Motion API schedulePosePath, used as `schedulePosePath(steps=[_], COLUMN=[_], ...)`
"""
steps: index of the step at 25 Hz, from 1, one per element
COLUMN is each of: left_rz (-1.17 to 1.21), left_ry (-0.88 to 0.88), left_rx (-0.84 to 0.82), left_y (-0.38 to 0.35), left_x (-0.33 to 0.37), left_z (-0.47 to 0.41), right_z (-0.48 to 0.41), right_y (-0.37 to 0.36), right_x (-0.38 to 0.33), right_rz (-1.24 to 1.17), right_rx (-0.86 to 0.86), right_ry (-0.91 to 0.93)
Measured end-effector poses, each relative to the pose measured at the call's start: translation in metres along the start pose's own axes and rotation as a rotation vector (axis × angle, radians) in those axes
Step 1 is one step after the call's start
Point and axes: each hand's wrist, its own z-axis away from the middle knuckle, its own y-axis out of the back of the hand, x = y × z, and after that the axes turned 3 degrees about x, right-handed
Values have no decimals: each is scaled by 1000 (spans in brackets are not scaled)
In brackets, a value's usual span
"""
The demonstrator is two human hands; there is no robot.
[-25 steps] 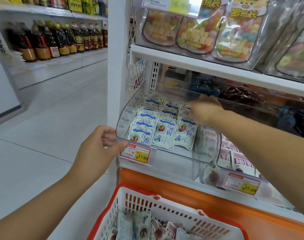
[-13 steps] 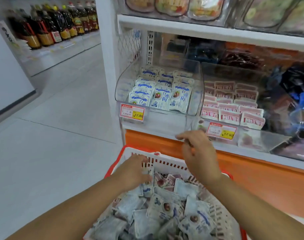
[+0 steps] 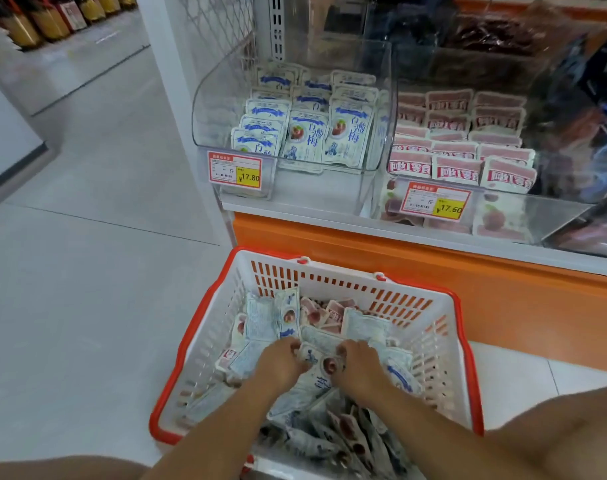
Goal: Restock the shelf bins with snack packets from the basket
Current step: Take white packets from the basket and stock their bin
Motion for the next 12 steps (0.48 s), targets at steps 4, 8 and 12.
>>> schedulePosePath(steps=[4,8,12], left_rz=[183,741,1189], left_ry=[-9,67,130], left_rx=[-5,39,-12], left_y=[7,35,56], left_x=[-4,0,11], left_z=[-2,6,19], right_z=[1,2,9], right_y=[18,49,71], right_x=[1,-13,-31], right_rz=[-36,-968,-1333], right_rx=[-36,-53,-206], right_ry=[63,-51,-2])
